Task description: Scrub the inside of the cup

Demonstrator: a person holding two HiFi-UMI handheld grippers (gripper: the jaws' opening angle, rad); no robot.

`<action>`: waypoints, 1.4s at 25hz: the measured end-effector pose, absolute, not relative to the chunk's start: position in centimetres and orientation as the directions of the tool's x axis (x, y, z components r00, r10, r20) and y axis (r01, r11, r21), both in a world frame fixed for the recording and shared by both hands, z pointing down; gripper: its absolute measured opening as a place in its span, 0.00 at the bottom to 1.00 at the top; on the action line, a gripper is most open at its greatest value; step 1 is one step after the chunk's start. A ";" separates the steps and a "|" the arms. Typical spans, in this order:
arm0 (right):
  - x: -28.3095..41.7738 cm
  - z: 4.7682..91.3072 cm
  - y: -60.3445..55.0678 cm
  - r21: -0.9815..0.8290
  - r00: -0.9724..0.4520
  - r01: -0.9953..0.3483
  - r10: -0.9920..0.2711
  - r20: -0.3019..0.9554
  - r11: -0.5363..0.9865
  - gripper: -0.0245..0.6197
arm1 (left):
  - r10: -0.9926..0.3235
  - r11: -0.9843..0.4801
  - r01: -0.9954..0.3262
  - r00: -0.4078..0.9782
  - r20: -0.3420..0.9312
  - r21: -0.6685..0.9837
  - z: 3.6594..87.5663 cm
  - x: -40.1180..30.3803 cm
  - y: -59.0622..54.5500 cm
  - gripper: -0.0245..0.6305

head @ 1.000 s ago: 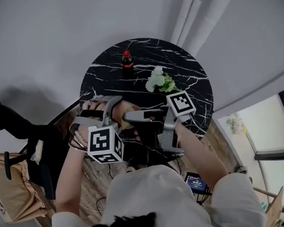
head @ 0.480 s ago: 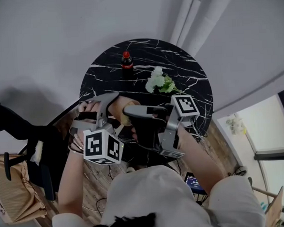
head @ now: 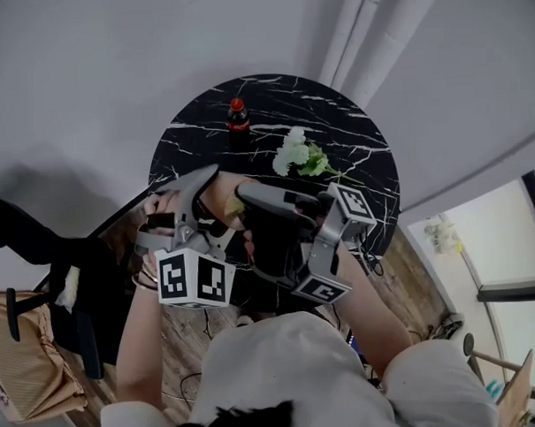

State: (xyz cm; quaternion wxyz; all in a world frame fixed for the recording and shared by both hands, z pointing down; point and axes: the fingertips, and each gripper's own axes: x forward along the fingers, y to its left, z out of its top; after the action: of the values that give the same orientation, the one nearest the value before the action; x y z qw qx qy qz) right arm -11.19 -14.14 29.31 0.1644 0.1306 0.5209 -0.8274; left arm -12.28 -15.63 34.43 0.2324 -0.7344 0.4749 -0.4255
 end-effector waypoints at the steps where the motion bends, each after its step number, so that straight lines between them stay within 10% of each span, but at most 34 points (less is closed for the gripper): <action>1: -11.1 29.2 -14.3 -0.807 -0.904 0.425 -0.150 -0.399 -0.409 0.12 | -0.899 -0.434 -0.505 0.186 0.397 -0.746 34.3 -12.3 -15.7 0.58; 35: -9.6 27.9 -15.7 -0.578 -0.681 0.684 -0.673 -0.288 -0.445 0.12 | -0.992 -0.106 -0.738 0.035 0.120 -0.666 32.0 -13.4 -16.1 0.58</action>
State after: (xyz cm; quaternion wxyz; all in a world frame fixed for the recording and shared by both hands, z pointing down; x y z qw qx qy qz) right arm -9.56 -15.71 27.85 0.3992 0.0079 0.3438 -0.8499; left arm -13.40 -16.09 32.00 0.2194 -0.6851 0.6314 -0.2895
